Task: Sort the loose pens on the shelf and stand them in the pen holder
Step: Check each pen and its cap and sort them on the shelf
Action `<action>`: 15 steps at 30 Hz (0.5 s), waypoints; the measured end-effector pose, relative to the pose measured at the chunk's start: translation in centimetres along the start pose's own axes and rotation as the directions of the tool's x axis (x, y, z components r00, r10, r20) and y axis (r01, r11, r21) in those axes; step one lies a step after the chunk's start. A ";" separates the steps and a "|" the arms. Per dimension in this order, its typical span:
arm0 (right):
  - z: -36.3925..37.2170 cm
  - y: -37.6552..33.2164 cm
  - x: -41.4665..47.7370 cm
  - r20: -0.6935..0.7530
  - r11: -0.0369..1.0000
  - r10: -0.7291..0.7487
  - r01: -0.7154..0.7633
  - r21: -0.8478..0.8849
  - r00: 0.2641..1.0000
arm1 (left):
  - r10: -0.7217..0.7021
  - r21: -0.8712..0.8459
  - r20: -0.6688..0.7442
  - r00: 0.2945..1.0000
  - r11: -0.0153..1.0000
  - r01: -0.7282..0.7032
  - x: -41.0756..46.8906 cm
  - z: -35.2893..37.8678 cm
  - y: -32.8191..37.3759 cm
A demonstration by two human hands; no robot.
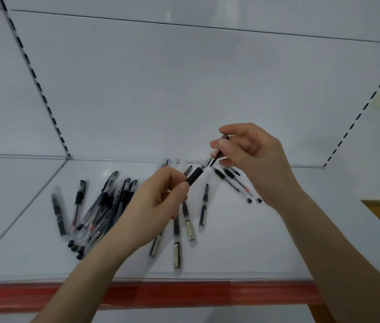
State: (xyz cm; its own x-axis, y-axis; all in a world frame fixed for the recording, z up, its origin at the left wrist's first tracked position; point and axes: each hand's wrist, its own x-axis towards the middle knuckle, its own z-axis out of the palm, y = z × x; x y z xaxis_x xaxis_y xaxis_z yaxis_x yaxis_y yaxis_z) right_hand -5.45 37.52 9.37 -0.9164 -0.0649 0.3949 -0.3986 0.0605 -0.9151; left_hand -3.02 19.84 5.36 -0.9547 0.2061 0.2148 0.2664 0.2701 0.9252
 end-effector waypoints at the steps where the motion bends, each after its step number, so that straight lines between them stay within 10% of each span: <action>1: 0.2 -0.1 0.0 0.001 1.000 0.000 0.000 -0.005 1.000 | 0.002 -0.006 -0.003 1.000 1.000 -0.002 -0.2 -0.2 -0.1; 15: 2.5 0.7 -0.8 0.055 0.999 0.036 -0.035 -0.010 0.998 | 0.038 -0.131 -0.092 0.995 0.990 -0.050 -0.7 -0.4 -0.7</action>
State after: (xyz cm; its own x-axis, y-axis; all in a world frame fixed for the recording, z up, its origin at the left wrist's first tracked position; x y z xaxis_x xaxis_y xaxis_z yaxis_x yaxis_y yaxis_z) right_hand -4.88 35.15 8.15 -0.9269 -0.1170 0.3567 -0.3662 0.0730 -0.9277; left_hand -2.59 19.08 4.66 -0.9519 0.1288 0.2779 0.2944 0.1344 0.9462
